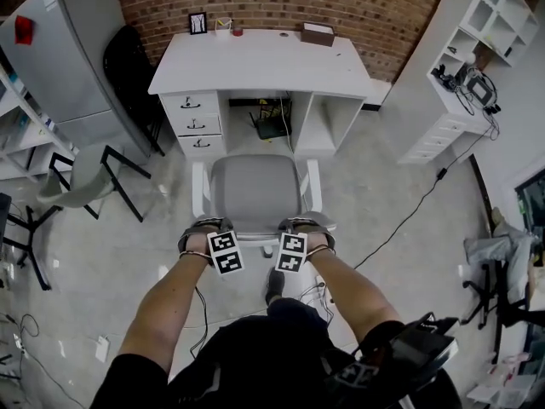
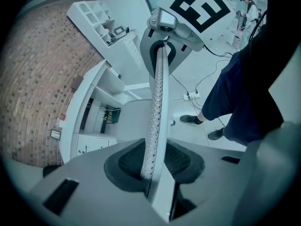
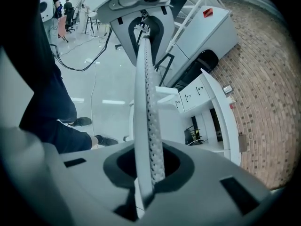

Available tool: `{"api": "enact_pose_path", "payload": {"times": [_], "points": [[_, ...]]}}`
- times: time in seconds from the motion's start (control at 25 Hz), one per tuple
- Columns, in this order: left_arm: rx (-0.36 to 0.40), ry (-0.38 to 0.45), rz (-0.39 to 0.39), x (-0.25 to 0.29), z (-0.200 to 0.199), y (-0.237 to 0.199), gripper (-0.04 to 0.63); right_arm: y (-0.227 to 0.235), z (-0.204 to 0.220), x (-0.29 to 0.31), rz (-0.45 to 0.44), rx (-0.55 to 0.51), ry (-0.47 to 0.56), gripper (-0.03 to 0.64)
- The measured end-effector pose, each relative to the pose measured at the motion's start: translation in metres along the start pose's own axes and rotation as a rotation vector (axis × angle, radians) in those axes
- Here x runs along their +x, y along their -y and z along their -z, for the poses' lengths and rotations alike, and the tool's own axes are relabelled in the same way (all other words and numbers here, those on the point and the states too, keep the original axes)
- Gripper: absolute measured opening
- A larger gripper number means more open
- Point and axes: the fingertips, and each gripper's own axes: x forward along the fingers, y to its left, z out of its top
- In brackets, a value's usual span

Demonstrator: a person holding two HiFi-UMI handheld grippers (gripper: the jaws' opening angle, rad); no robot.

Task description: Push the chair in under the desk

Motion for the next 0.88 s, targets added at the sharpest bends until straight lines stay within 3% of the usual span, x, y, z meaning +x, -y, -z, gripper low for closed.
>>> {"api": "enact_pose_path", "payload": {"times": [0.24,0.88], "points": [[-0.029,-0.028,0.031,0.016,-0.005,-0.037,0.112,0.038,0.005,0.016,-0.005,-0.007,0.004,0.041],[-0.092,-0.11,-0.004,0.051,-0.018,-0.116,0.123,0.117,0.021,0.048,-0.007,-0.026,0.013,0.041]]}}
